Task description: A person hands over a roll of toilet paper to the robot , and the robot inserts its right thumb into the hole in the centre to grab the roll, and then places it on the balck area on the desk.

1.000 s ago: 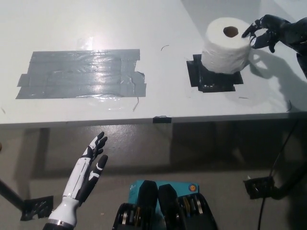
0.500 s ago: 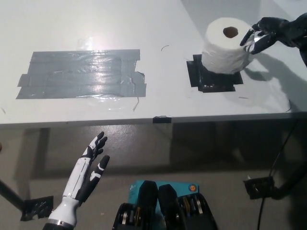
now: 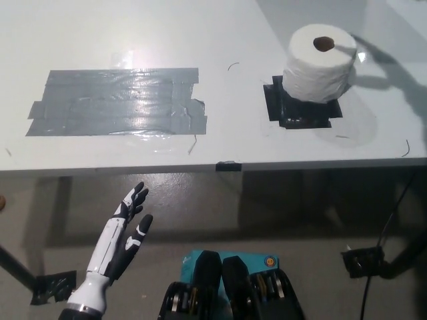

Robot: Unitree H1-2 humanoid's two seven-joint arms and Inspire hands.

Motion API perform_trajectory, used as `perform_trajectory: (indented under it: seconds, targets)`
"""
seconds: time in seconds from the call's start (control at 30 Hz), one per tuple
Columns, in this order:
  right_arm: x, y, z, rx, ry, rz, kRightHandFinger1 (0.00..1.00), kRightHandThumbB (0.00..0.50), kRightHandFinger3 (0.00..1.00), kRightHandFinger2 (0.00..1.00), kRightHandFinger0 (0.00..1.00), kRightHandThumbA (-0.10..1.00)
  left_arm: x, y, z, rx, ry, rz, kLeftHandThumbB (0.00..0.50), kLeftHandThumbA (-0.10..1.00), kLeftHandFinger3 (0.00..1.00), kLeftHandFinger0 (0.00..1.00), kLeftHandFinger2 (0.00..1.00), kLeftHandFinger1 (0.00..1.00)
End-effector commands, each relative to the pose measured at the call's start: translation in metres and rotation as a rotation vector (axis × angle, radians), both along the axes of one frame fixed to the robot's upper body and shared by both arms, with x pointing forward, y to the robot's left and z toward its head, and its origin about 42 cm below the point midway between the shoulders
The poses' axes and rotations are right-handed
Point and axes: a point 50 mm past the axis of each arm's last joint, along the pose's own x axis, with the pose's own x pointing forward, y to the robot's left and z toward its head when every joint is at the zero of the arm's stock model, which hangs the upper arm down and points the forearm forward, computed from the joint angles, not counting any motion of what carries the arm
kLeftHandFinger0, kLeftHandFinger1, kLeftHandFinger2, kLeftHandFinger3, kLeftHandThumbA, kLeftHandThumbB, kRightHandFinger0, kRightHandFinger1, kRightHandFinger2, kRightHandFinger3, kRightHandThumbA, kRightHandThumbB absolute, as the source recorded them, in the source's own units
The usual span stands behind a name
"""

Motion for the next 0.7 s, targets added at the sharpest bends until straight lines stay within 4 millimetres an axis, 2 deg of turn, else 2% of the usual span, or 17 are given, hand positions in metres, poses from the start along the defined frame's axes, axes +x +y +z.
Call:
perform_trajectory:
  seconds: [0.0,0.03,0.1,0.13,0.17,0.2,0.27,0.37,0.4,0.43,0.47,0.5,0.53,0.6,0.63,0.67]
  targets:
    - [-0.068,-0.02,0.092,0.062,-0.369,0.049,1.0,0.419,1.0,1.0,1.0,0.95,0.022,0.0,0.021,-0.016,-0.088,-0.004,0.142,0.95,1.0,1.0,1.0,1.0]
    - [-0.085,-0.021,0.096,0.071,-0.425,0.074,1.0,0.409,1.0,1.0,1.0,0.95,0.027,-0.001,0.025,-0.014,-0.096,-0.008,0.142,0.96,1.0,1.0,1.0,1.0]
    - [-0.108,-0.019,0.094,0.093,-0.484,0.101,1.0,0.429,1.0,1.0,1.0,0.97,0.032,-0.002,0.028,-0.014,-0.104,-0.008,0.147,0.98,1.0,1.0,1.0,1.0]
    - [-0.131,-0.016,0.091,0.111,-0.539,0.123,1.0,0.416,1.0,1.0,1.0,0.99,0.038,-0.003,0.032,-0.016,-0.117,-0.01,0.144,0.98,1.0,1.0,1.0,1.0]
    - [-0.149,-0.013,0.087,0.137,-0.584,0.148,1.0,0.399,1.0,1.0,1.0,0.98,0.043,-0.005,0.036,-0.022,-0.126,-0.015,0.151,0.99,1.0,1.0,1.0,1.0]
    - [-0.157,-0.012,0.085,0.152,-0.602,0.16,1.0,0.397,1.0,1.0,1.0,0.97,0.045,-0.005,0.037,-0.025,-0.128,-0.016,0.152,0.99,1.0,1.0,1.0,1.0]
    - [-0.189,-0.003,0.07,0.25,-0.665,0.231,1.0,0.39,1.0,1.0,1.0,0.9,0.053,-0.005,0.045,-0.024,-0.143,-0.015,0.143,1.0,1.0,1.0,1.0,1.0]
    - [-0.215,0.006,0.055,0.298,-0.696,0.266,1.0,0.422,1.0,1.0,1.0,0.88,0.061,-0.006,0.051,-0.023,-0.159,-0.015,0.118,1.0,1.0,1.0,1.0,1.0]
    - [-0.225,0.009,0.048,0.293,-0.714,0.27,1.0,0.486,1.0,1.0,1.0,0.85,0.065,-0.007,0.055,-0.025,-0.167,-0.017,0.109,1.0,1.0,1.0,1.0,1.0]
    - [-0.237,0.013,0.036,0.289,-0.725,0.286,1.0,0.411,1.0,1.0,1.0,0.89,0.068,-0.008,0.058,-0.029,-0.172,-0.016,0.108,1.0,1.0,1.0,1.0,1.0]
    - [-0.243,0.014,0.031,0.287,-0.73,0.297,1.0,0.383,1.0,1.0,1.0,0.91,0.07,-0.009,0.059,-0.032,-0.175,-0.016,0.107,1.0,1.0,1.0,1.0,1.0]
    - [-0.256,0.02,0.015,0.298,-0.722,0.329,1.0,0.359,1.0,1.0,1.0,0.89,0.072,-0.01,0.061,-0.034,-0.178,-0.019,0.099,1.0,1.0,1.0,1.0,1.0]
    - [-0.267,0.025,0.002,0.273,-0.728,0.323,1.0,0.351,1.0,1.0,1.0,0.94,0.073,-0.011,0.063,-0.035,-0.183,-0.021,0.108,1.0,1.0,1.0,1.0,1.0]
    - [-0.275,0.03,-0.013,0.261,-0.723,0.32,1.0,0.327,1.0,1.0,1.0,0.94,0.074,-0.011,0.064,-0.037,-0.183,-0.023,0.12,1.0,1.0,1.0,1.0,1.0]
    - [-0.281,0.035,-0.029,0.267,-0.706,0.321,1.0,0.303,1.0,1.0,1.0,0.94,0.074,-0.012,0.064,-0.04,-0.179,-0.025,0.121,1.0,1.0,1.0,1.0,1.0]
    - [-0.284,0.037,-0.037,0.275,-0.695,0.318,1.0,0.296,1.0,1.0,1.0,0.95,0.074,-0.011,0.064,-0.041,-0.178,-0.026,0.114,1.0,1.0,1.0,1.0,1.0]
